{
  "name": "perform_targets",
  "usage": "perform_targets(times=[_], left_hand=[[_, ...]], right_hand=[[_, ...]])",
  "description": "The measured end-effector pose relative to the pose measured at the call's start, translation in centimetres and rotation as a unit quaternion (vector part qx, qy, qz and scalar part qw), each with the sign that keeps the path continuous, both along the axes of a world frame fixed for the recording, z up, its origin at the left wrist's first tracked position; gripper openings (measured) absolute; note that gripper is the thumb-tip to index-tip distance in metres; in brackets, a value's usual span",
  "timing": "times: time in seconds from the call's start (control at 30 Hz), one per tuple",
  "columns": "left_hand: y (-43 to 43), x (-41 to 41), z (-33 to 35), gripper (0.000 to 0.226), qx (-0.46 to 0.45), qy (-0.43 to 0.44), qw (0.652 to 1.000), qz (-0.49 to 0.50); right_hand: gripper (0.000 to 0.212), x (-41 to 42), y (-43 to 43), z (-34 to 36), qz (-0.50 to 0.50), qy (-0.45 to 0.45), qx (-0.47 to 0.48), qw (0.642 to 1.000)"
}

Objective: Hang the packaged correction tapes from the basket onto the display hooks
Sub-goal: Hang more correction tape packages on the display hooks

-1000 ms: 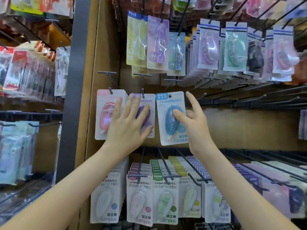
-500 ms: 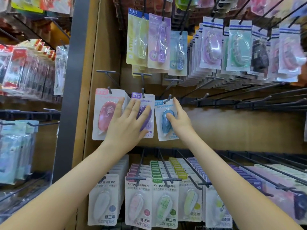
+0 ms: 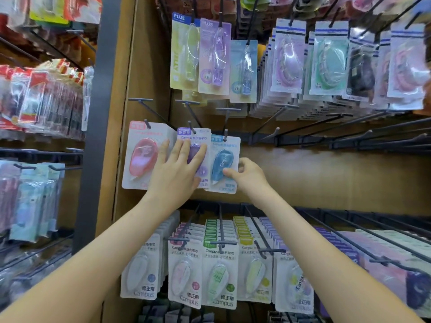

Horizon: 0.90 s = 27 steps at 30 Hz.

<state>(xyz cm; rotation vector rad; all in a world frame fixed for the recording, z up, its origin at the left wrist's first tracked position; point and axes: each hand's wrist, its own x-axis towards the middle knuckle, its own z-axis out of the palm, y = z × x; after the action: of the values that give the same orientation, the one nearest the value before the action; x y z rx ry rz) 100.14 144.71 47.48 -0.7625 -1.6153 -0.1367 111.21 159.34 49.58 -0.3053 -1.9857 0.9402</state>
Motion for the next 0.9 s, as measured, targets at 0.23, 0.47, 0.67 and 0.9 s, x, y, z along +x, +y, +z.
perform_targets(times=[0.23,0.47,0.67,0.9], left_hand=[[-0.9,0.1,0.2,0.076,-0.039,-0.022,0.998,0.042],[-1.5,0.4,0.3,0.075,-0.043,-0.047,0.998,0.01],[-1.0,0.8,-0.1,0.068,0.001,-0.059,0.998,-0.028],[-1.1,0.6,0.3,0.07,-0.001,-0.009,0.999,-0.031]], right_hand=[[0.02,0.5,0.7,0.3,-0.001,0.001,-0.006,1.0],[0.019,-0.5,0.2,0.0,-0.013,-0.014,-0.013,1.0],[0.066,0.2,-0.6,-0.6,0.008,0.01,-0.031,0.999],[0.091,-0.8,-2.5,0.2,-0.126,0.022,0.228,0.965]])
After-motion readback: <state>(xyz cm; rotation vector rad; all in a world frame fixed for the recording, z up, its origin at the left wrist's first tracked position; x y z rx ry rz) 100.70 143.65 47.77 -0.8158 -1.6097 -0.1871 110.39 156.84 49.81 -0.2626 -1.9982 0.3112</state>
